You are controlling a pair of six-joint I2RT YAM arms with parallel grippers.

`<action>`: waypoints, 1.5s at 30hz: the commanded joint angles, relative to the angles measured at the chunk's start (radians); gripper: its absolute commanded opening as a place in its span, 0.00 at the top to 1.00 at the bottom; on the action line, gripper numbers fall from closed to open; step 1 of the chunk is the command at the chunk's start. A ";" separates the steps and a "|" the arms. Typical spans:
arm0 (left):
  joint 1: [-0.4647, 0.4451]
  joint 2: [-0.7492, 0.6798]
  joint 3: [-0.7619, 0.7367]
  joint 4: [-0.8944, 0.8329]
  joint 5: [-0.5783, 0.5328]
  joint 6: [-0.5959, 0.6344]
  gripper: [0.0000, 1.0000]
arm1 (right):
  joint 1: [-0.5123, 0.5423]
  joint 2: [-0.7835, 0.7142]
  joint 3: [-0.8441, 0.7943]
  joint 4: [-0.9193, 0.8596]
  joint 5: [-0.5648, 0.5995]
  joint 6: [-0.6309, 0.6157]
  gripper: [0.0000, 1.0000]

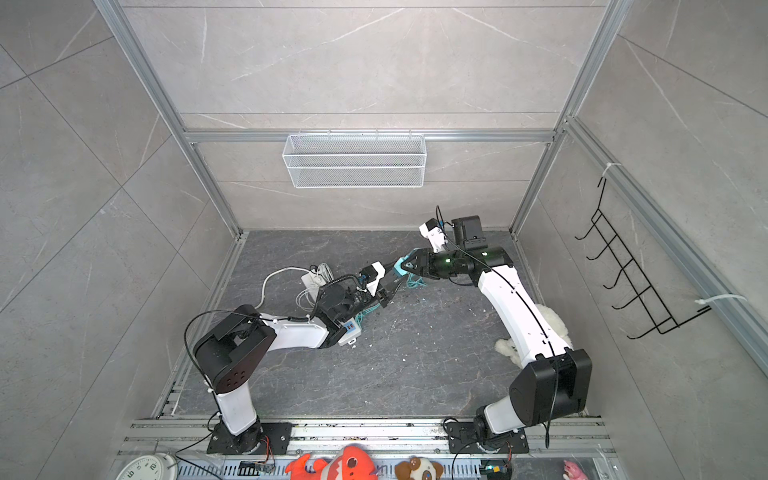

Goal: Insert the plug
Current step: 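Close the right gripper on the teal charger and open the left gripper, then carry the charger over the strip with the right gripper while the left arm withdraws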

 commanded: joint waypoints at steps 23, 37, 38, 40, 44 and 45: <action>-0.008 0.060 0.090 0.095 0.031 -0.076 0.72 | 0.018 0.018 -0.037 0.048 -0.014 -0.016 0.91; -0.006 -0.065 0.073 -0.179 -0.052 -0.035 0.23 | -0.044 -0.019 -0.030 -0.003 0.240 -0.030 0.98; -0.006 -0.089 0.066 -0.219 -0.090 -0.026 0.23 | -0.052 -0.019 -0.028 -0.015 0.263 -0.041 0.99; -0.005 -0.139 0.046 -0.282 -0.166 0.005 0.23 | -0.054 -0.025 -0.028 -0.034 0.347 -0.064 0.99; -0.005 -0.256 0.045 -0.514 -0.344 0.060 0.22 | -0.052 -0.029 -0.038 -0.050 0.557 -0.105 0.99; -0.005 -0.287 0.058 -0.592 -0.400 0.056 0.22 | -0.048 -0.027 -0.033 -0.049 0.582 -0.110 0.99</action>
